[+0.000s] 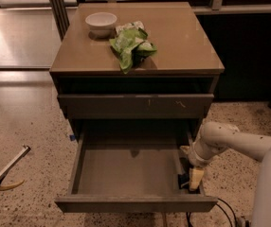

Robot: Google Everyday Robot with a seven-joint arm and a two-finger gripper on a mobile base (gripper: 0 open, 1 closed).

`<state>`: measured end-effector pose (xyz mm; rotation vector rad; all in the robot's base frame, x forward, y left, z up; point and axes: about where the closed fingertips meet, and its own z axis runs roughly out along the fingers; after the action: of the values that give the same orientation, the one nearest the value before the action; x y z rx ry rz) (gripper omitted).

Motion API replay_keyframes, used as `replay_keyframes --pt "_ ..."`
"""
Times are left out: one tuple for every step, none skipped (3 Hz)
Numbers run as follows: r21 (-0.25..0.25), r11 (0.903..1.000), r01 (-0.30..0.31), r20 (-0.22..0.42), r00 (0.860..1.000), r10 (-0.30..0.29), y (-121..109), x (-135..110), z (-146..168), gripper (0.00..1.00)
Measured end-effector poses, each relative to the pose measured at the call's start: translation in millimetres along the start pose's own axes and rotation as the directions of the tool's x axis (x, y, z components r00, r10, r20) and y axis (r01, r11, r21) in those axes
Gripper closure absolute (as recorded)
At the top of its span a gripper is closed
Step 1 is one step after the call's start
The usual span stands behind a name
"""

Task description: Pick rxbar blueberry from middle drawer and place on counter

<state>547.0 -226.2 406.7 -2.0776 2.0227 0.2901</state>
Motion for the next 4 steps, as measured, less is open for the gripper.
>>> replay_keyframes --pt "-0.009 1.0 -0.003 -0.019 1.0 0.002 -3.2 3.9 4.0 0.03" --pt "-0.02 0.9997 -0.01 -0.032 0.999 0.01 -3.1 8.7 7.3 0.06" --pt "-0.035 0.9993 -0.011 -0.05 0.999 0.009 -1.1 12.2 10.0 0.08" --pt "-0.043 0.999 -0.011 -0.057 0.998 0.009 0.7 13.1 13.0 0.27"
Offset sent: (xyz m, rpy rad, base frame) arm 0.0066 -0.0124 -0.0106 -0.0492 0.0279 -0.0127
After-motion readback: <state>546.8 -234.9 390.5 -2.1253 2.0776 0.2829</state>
